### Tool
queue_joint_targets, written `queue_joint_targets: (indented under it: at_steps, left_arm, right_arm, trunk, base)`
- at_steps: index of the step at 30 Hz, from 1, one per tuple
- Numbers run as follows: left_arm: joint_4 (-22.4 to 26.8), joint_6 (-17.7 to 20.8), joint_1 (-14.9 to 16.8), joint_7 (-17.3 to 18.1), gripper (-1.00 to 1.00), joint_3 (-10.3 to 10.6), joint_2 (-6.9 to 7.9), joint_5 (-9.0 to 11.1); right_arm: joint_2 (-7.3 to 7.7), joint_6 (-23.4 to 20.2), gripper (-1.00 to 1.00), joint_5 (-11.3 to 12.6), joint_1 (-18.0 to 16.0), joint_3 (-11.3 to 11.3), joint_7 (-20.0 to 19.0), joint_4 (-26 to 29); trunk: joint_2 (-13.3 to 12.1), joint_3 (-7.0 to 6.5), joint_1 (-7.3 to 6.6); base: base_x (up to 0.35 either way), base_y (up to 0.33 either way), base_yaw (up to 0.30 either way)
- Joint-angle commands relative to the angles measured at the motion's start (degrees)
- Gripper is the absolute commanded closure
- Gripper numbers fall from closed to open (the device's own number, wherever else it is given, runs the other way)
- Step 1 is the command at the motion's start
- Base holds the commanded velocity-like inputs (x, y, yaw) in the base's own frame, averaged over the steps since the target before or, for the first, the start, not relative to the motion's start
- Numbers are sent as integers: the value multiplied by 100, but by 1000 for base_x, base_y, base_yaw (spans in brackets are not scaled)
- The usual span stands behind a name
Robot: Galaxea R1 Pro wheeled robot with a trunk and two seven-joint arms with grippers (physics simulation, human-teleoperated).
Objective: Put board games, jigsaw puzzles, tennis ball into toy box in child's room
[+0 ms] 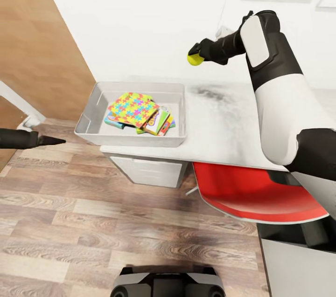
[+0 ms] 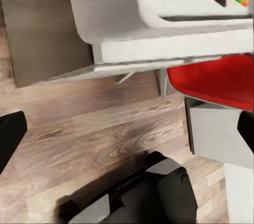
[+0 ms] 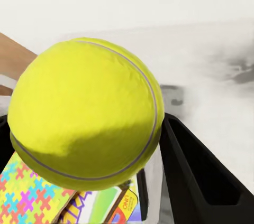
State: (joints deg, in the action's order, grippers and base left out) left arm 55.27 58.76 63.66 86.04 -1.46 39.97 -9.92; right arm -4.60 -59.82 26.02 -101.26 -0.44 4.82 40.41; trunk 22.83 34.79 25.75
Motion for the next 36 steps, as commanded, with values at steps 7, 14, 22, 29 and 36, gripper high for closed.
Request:
queue_joint_targets:
  at_steps: [7, 14, 22, 29, 36]
  left_arm:
    - [-367, 22, -294, -756, -100, -6, -88, -200]
    - [-872, -240, -318, -989, -100, -20, -87, -227]
    - [-1806, -840, -327, -1822, -100, -5, -229, -222]
    - [-3081, -1589, -355, -2968, -100, -4, -680, -220]
    - [-4242, -2462, -483, -3704, -100, -11, -913, -170]
  right_arm:
    - [-204, -18, 100, 52, 12, 21, 61, 2]
    - [-257, -18, 100, 53, 16, 23, 71, 2]
    - [-336, -18, 100, 49, 74, 43, 71, 2]
    - [-439, -18, 100, 3, 635, 52, 88, 15]
    - [-441, -18, 100, 11, 1372, 52, 89, 880]
  trunk:
    - [9, -59, 3]
    - [9, -125, 3]
    - [9, -201, 3]
    - [9, -267, 3]
    - [9, -333, 3]
  base:
    - [0, 0, 72]
    - [0, 0, 72]
    - [0, 0, 78]
    - [0, 0, 87]
    - [1, 0, 36]
